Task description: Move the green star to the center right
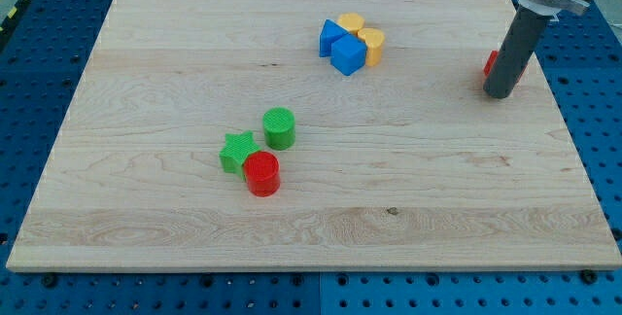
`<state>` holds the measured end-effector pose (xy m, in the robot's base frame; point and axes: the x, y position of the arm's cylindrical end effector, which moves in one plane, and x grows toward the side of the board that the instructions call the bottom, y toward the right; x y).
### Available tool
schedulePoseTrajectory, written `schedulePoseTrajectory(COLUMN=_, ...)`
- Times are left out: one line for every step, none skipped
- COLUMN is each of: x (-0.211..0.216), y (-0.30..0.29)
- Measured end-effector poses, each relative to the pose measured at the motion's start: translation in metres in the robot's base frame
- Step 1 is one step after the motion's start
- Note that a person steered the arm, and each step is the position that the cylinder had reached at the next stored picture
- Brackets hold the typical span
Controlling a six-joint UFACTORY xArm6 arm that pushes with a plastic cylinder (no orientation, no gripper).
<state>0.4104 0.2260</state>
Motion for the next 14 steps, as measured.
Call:
schedulePoseTrajectory(x=0.023, y=-0.014)
schedulePoseTrajectory(x=0.097, y=-0.045)
schedulePoseTrajectory(x=0.126, y=-0.119)
schedulePoseTrajectory(x=0.132, y=-0.209)
schedulePoseTrajectory(x=0.152, y=-0.268)
schedulePoseTrajectory(x=0.175, y=-0.304)
schedulePoseTrajectory(x=0.129, y=-0.368)
schedulePoseTrajectory(x=0.107, y=-0.374)
schedulePoseTrajectory(x=0.102, y=-0.350)
schedulePoseTrajectory(x=0.102, y=-0.293)
schedulePoseTrajectory(x=0.102, y=-0.234)
schedulePoseTrajectory(x=0.102, y=-0.181)
schedulePoseTrajectory(x=0.102, y=-0.125)
schedulePoseTrajectory(x=0.099, y=-0.076)
